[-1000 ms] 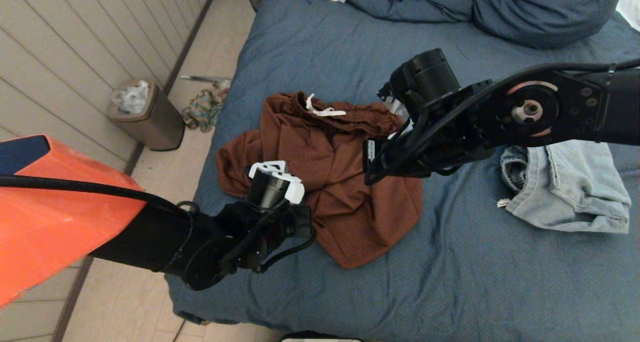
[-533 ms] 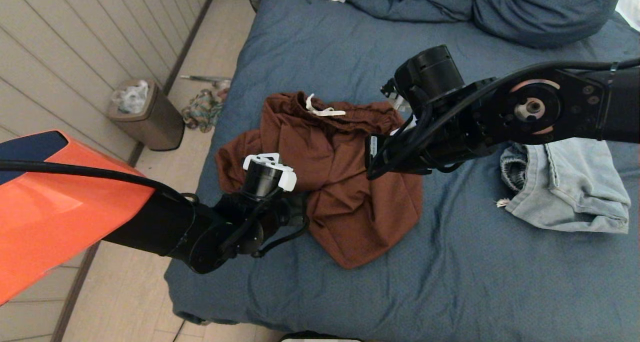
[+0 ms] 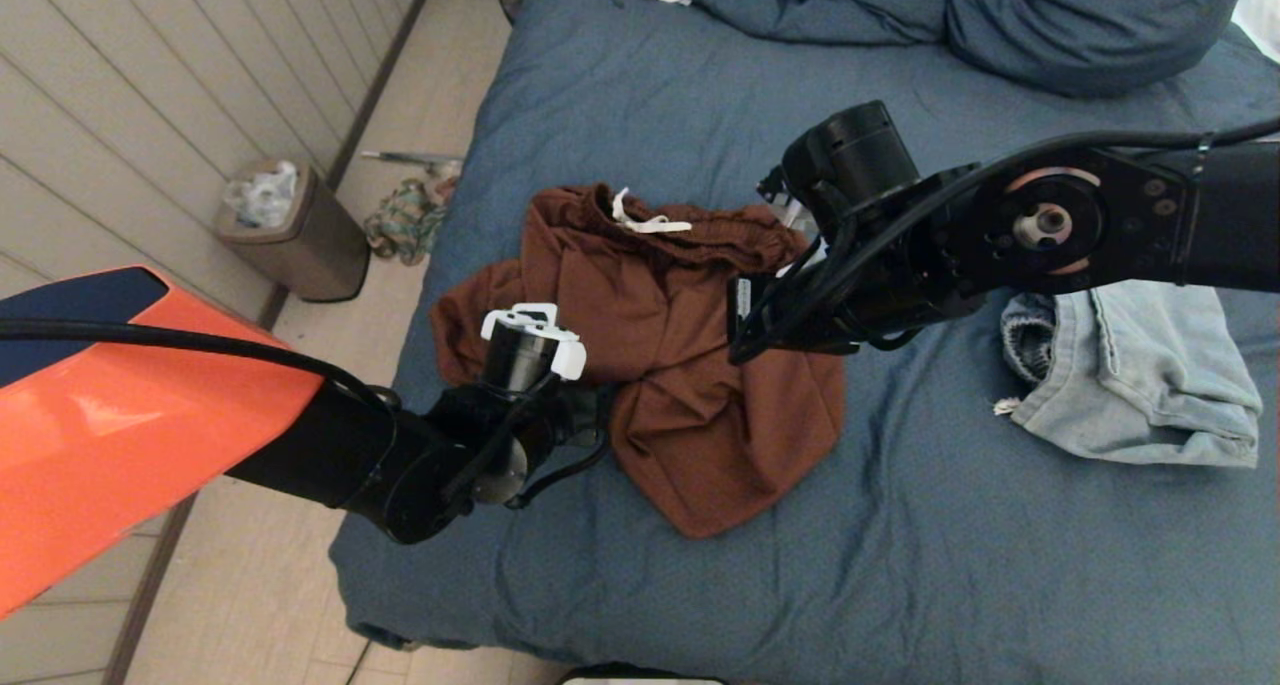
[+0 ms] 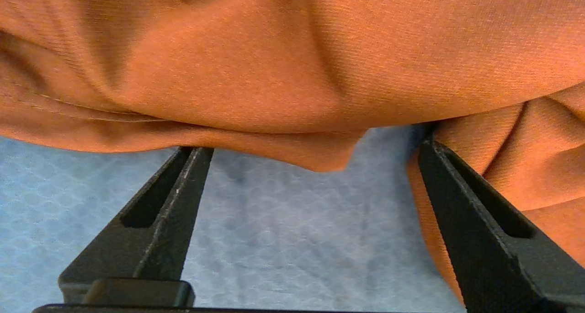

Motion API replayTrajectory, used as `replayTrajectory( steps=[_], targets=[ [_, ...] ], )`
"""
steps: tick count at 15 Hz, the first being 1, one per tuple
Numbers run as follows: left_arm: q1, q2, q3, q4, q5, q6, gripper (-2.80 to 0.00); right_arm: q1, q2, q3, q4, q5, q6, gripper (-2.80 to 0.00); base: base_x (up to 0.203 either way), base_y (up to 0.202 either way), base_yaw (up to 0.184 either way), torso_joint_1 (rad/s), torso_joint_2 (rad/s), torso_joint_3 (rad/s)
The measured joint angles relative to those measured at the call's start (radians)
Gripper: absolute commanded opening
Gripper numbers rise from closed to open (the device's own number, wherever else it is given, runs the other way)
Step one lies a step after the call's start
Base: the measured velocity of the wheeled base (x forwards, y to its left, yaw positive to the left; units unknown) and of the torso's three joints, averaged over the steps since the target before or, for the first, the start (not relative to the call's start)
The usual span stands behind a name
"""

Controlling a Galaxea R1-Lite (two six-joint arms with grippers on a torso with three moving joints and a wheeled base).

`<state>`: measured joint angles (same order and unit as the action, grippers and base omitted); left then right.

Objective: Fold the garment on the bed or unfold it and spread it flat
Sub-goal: Unford the brown shorts

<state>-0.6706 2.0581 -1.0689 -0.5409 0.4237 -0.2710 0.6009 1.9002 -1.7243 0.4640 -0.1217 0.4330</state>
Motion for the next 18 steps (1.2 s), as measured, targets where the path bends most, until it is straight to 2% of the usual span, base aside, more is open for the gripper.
replayTrajectory(
  steps=[4, 11, 17, 18],
  targets=[
    [-0.005, 0.017, -0.004, -0.008, 0.028, 0.013, 0.00, -0.010, 0.005, -0.004, -0.002, 0.014, 0.000, -2.80, 0.000, 0.000, 0.000, 0.000, 0.00, 0.000],
    [-0.004, 0.108, -0.109, -0.050, 0.113, 0.018, 0.00, -0.036, 0.005, -0.002, -0.002, 0.095, -0.001, -2.80, 0.000, 0.000, 0.000, 0.000, 0.00, 0.000],
    [-0.003, 0.122, -0.123, -0.047, 0.142, 0.018, 0.00, -0.041, 0.006, -0.002, -0.024, 0.099, -0.001, -2.80, 0.000, 0.000, 0.000, 0.000, 0.00, 0.000],
    [-0.003, 0.123, -0.122, -0.048, 0.142, 0.018, -2.80, -0.041, 0.006, 0.003, -0.040, 0.098, -0.001, -2.80, 0.000, 0.000, 0.000, 0.000, 0.00, 0.000]
  ],
)
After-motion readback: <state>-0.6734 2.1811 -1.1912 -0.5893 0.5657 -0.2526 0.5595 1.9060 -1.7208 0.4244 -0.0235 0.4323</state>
